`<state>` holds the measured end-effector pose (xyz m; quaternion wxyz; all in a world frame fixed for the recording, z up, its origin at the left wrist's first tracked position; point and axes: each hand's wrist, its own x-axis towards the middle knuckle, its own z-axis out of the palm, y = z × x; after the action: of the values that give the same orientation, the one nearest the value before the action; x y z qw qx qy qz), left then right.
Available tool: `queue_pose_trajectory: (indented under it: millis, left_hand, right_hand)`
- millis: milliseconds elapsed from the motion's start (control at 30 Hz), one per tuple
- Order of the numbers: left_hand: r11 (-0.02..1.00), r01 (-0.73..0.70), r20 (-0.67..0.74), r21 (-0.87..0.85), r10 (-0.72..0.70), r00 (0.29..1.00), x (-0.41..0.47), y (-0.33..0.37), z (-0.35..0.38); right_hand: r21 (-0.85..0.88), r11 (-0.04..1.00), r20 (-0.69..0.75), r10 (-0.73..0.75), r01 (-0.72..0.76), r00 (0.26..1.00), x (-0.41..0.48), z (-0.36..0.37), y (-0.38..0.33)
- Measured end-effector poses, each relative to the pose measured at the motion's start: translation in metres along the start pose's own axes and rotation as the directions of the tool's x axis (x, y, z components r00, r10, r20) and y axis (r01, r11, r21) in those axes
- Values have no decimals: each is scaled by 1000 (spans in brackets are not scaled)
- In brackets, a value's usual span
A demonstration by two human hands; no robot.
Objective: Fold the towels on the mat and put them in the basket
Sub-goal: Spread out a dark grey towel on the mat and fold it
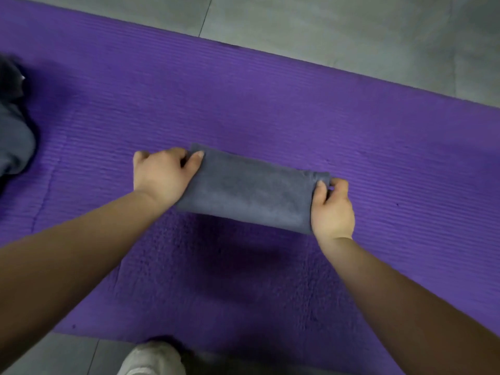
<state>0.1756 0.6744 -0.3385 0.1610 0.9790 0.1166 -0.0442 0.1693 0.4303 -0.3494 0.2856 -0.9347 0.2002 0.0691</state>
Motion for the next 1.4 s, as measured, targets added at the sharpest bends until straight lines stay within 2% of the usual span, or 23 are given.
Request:
queue_pose_trajectory:
  millis: [100,167,300,367,400,433,500,600,667,733,833,900,933,967,1000,1033,1067,1100,1133,1167,1200,1333,1400]
  left_hand:
    - [984,-13,63,176,2,998,7,-2,8]
    - [979,15,74,204,-31,997,4,-4,12]
    - [978,171,-68,-123,-180,981,-6,-7,8]
    - [983,-106,-295,-149,58,954,-17,-8,2]
    - [955,-286,-375,-78,238,896,-24,-5,-1]
    - [901,-434,-387,0,401,830,-32,-1,0]
    - [798,-596,-278,90,595,754,-45,11,10]
    - [752,-635,-90,178,655,750,-51,16,35]
    - [739,-640,-28,210,659,752,-48,8,45]
    - [742,-653,-52,152,665,745,-42,9,43]
    - [752,-654,-194,-83,632,750,-46,17,27]
    - [819,-547,-180,-176,519,835,-58,18,16]
    - [893,-395,-46,-214,395,918,-65,20,11]
    - [954,-175,190,-243,224,956,-73,22,8]
    - [956,85,441,-281,50,896,-81,23,8]
    - [864,358,623,-354,-67,779,-86,23,11]
    - [679,592,723,-434,-130,679,-88,23,13]
    - [457,728,754,-511,-167,635,-87,22,13]
    - [258,758,732,-599,-210,649,-83,21,13]
    - [132,729,687,-671,-259,679,-77,19,15]
    - [84,691,647,-717,-288,706,-70,18,15]
    - [171,623,554,-763,-324,767,-47,25,16]
    - [133,599,522,-790,-366,770,-37,30,16]
  right_hand:
    - [-146,989,11,8,-6,1000,4,0,-8]
    - [-231,972,29,-27,33,999,5,-4,-12]
    - [-222,964,47,-142,149,989,17,-6,-11]
    - [-112,962,101,-238,249,966,27,-3,-9]
    - [-75,955,123,-277,287,953,30,-2,-8]
    - [-68,948,134,-301,312,944,32,-1,-6]
    - [-95,936,152,-323,339,934,31,0,-4]
    - [-124,924,264,-320,361,910,34,-7,-8]
    - [-164,910,380,-298,381,876,36,-15,-12]
    - [-198,865,475,-326,460,818,34,-23,-13]
    - [-162,849,560,-340,502,755,31,-28,-15]
    - [-190,851,580,-305,489,756,34,-28,-21]
    - [-210,854,587,-279,477,760,36,-28,-24]
    - [-227,860,596,-248,457,764,38,-29,-28]
    - [-242,868,606,-214,433,766,39,-29,-31]
    - [-254,874,616,-183,414,766,39,-29,-33]
    - [-264,878,627,-158,399,763,40,-29,-35]
    - [-272,880,637,-138,389,759,39,-29,-35]
    - [-278,881,648,-123,383,752,39,-29,-34]
    - [-287,877,661,-110,385,742,38,-29,-34]
    - [-298,868,679,-100,397,727,36,-28,-34]
    - [-325,817,732,-102,476,674,35,-27,-34]
    - [-300,843,736,-94,447,671,35,-27,-33]
